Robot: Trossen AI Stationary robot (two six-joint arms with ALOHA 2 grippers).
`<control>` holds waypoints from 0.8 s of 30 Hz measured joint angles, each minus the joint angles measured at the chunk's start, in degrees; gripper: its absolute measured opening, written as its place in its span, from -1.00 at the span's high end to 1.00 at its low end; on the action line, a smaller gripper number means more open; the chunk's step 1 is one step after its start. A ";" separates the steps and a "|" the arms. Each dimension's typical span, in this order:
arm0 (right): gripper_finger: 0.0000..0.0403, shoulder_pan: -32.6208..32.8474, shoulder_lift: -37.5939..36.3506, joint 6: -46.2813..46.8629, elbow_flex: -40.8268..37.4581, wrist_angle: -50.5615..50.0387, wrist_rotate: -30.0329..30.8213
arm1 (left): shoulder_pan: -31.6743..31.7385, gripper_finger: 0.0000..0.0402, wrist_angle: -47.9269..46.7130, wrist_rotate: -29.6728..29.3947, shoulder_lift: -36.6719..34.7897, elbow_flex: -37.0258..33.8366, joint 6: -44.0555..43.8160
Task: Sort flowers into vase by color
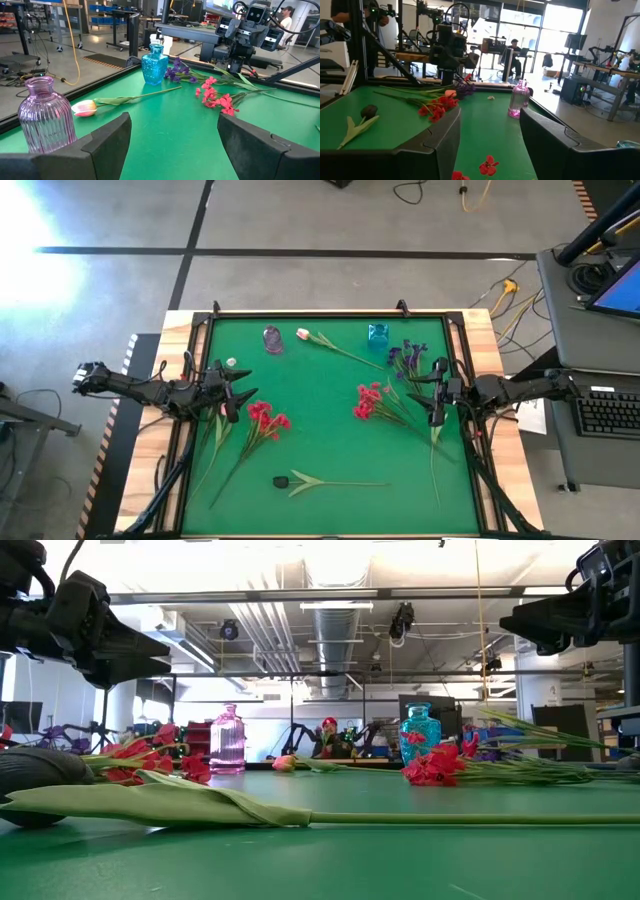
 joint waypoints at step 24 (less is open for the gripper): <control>0.04 0.00 0.00 17.90 0.02 0.49 0.03 | 0.02 -0.41 17.27 -0.07 0.00 -0.02 -2.21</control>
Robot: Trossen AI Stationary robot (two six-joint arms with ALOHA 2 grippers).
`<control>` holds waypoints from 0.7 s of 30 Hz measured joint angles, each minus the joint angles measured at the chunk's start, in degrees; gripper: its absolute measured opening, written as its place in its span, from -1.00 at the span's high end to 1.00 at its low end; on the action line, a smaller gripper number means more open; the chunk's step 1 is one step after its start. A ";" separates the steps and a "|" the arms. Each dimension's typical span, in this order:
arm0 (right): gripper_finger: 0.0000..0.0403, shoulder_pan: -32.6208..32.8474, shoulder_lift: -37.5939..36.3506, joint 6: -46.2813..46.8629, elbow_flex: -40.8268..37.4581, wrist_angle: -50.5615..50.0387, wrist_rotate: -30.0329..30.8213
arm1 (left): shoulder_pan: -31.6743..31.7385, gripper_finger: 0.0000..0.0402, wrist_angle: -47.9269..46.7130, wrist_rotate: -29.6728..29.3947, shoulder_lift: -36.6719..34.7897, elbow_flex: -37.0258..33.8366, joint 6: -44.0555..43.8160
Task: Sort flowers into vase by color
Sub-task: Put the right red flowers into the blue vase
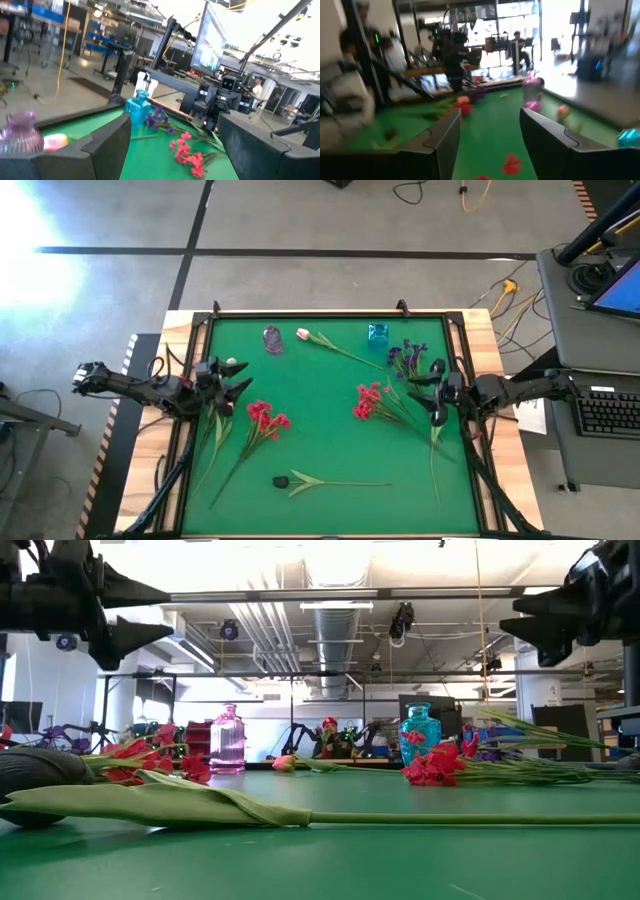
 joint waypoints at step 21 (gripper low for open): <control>0.04 0.02 4.13 14.75 -0.01 11.77 3.22 | 0.02 -0.41 12.09 -7.13 5.06 0.02 -0.25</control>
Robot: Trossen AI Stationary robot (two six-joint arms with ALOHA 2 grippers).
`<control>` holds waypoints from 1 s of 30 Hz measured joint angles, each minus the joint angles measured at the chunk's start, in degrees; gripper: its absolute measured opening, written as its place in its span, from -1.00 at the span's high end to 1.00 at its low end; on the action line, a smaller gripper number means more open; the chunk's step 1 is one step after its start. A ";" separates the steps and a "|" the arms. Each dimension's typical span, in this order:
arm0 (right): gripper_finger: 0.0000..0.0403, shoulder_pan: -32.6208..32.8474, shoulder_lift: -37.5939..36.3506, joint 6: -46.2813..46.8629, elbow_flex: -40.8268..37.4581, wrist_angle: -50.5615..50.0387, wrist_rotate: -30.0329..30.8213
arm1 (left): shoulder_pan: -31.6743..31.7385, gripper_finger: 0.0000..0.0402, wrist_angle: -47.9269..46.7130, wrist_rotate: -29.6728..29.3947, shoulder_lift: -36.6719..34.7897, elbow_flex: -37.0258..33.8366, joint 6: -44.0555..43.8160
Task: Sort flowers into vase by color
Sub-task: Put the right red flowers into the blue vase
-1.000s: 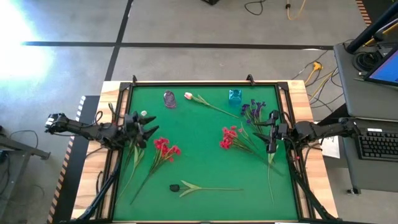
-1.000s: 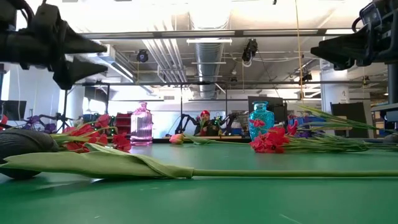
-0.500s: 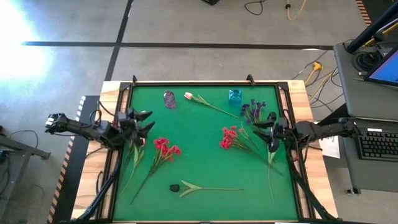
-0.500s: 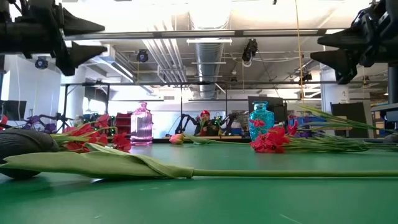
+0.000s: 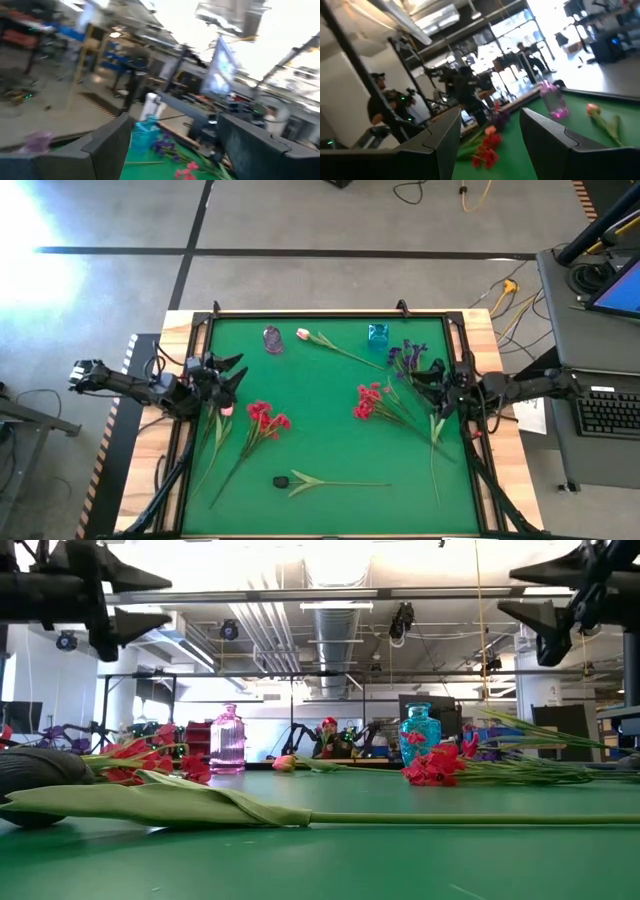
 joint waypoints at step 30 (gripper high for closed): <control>0.04 0.00 36.69 14.04 35.84 -51.22 7.75 | 1.57 -0.41 -20.28 3.15 19.59 20.19 6.75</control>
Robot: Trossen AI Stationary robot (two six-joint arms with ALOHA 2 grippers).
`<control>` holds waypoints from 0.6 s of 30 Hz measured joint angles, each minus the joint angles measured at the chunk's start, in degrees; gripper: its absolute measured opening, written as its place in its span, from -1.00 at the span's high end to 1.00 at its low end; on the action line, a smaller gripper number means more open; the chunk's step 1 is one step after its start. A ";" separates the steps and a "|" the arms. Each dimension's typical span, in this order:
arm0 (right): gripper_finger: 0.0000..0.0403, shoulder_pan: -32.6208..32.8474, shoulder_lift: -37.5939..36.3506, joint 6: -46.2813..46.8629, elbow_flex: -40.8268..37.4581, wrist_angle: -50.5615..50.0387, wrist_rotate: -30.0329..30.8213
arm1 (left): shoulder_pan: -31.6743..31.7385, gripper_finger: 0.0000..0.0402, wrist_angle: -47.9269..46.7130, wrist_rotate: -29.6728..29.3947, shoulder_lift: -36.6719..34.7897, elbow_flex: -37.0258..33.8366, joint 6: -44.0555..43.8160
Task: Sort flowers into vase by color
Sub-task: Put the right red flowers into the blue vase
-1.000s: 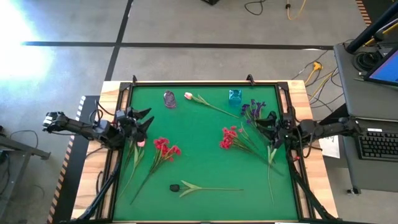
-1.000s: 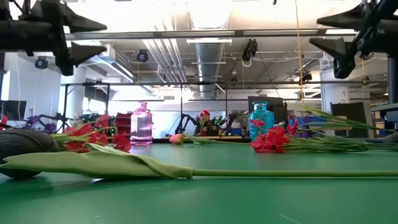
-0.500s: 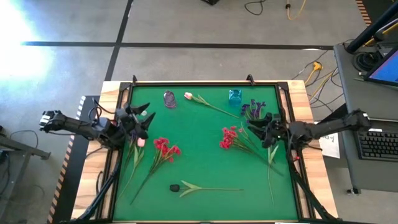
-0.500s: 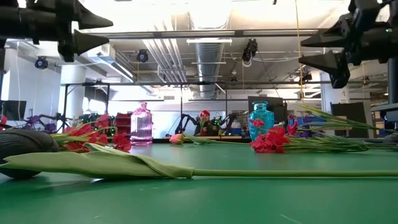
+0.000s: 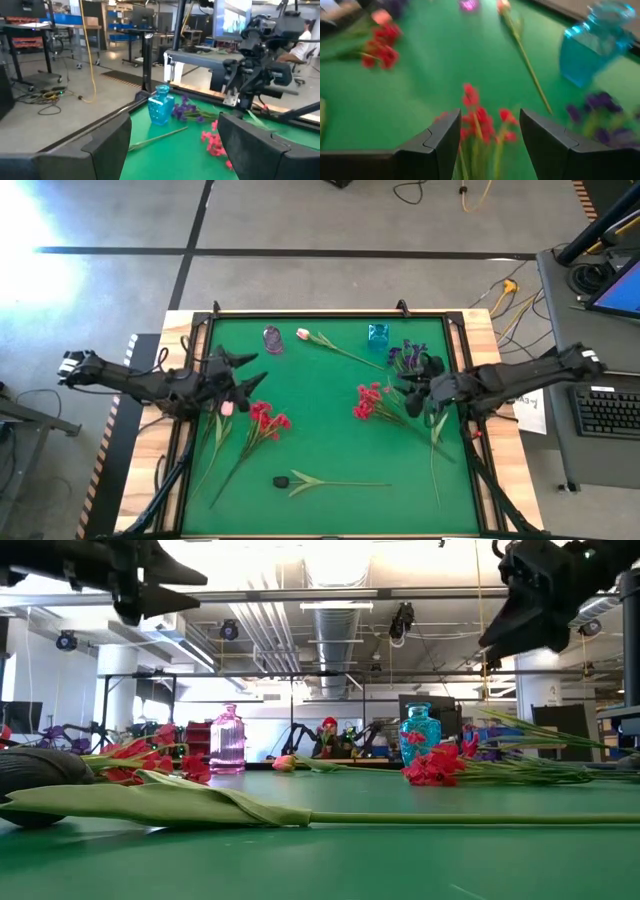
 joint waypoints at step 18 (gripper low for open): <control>-0.51 0.00 15.63 4.23 10.51 -20.24 -17.91 | 0.00 -0.41 -9.93 -2.69 3.88 7.97 0.10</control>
